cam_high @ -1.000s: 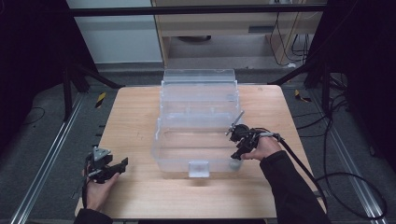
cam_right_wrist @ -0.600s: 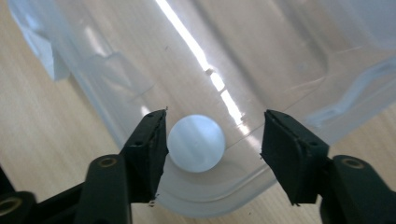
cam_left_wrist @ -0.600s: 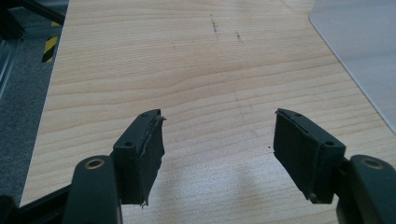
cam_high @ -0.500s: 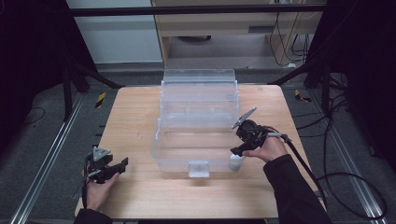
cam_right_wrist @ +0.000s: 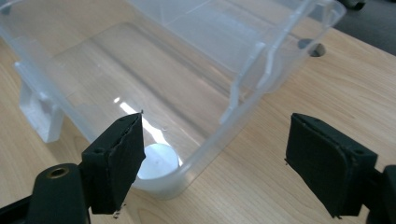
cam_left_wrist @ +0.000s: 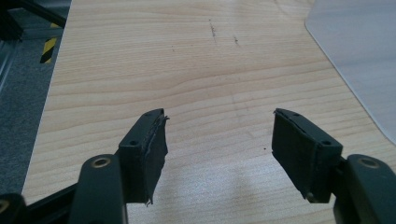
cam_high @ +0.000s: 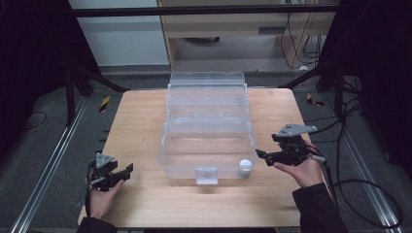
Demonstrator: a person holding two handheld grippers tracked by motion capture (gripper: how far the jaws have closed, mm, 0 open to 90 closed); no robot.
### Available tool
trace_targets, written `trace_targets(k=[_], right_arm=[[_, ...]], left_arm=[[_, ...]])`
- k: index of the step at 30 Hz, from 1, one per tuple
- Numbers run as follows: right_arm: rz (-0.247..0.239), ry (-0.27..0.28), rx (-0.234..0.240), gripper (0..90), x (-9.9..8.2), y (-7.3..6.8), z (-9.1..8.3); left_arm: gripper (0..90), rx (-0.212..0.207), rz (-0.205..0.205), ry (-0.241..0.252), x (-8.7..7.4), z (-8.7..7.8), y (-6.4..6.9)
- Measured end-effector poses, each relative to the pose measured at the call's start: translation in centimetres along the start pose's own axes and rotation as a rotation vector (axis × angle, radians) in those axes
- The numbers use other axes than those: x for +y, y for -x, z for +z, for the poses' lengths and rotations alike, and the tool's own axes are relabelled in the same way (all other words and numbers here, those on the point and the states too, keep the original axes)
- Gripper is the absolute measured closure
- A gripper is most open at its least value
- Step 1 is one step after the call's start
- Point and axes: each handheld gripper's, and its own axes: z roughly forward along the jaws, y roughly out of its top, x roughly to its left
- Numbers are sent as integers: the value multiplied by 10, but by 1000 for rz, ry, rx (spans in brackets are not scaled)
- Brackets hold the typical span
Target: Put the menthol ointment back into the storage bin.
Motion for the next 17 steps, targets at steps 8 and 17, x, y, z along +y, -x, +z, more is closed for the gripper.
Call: trace_targets(k=[8,17], right_arm=[[117,109,-90,206,-51,23,-2],[219,63,-180,194,-90,44,18]], left_arm=[[467,-13,-23,13,0,-3,-2],[485,-13,-12,4,0,0,0]])
